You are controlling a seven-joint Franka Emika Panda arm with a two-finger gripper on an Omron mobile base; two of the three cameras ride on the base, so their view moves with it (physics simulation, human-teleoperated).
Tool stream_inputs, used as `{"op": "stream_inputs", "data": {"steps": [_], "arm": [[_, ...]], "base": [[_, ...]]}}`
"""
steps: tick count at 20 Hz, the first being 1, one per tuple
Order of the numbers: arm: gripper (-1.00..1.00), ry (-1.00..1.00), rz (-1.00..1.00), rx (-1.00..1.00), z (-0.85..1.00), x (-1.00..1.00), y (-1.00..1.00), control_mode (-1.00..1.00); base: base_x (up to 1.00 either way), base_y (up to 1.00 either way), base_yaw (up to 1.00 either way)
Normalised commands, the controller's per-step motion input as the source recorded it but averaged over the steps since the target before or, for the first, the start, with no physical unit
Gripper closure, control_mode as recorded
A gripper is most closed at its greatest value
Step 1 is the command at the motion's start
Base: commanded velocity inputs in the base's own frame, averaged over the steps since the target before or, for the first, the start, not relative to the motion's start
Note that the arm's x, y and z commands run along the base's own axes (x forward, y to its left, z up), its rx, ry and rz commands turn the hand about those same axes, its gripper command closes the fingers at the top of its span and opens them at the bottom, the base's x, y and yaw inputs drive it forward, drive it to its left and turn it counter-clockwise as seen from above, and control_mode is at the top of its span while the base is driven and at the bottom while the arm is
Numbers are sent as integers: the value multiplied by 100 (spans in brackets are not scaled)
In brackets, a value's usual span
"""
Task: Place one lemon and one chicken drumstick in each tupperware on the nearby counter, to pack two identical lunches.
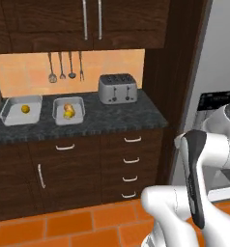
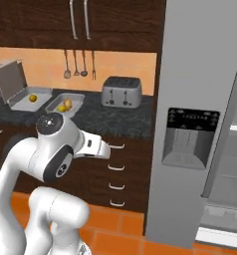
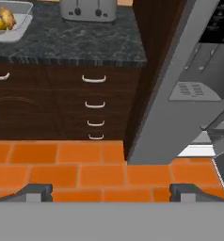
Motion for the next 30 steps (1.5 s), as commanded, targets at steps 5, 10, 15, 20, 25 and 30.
{"op": "stream_inputs", "data": {"steps": [5, 10, 15, 20, 25, 30], "arm": [[-100, 0, 0, 0, 0, 0, 0, 100], [-100, 0, 0, 0, 0, 0, 0, 100], [-100, 0, 0, 0, 0, 0, 0, 100], [-100, 0, 0, 0, 0, 0, 0, 100], [-100, 0, 0, 0, 0, 0, 0, 100], [-100, 0, 0, 0, 0, 0, 0, 100]], "base": [[40, -100, -11], [0, -100, -16], [36, -100, -5], [63, -66, 13], [57, -32, 11], [49, -64, 1]]}}
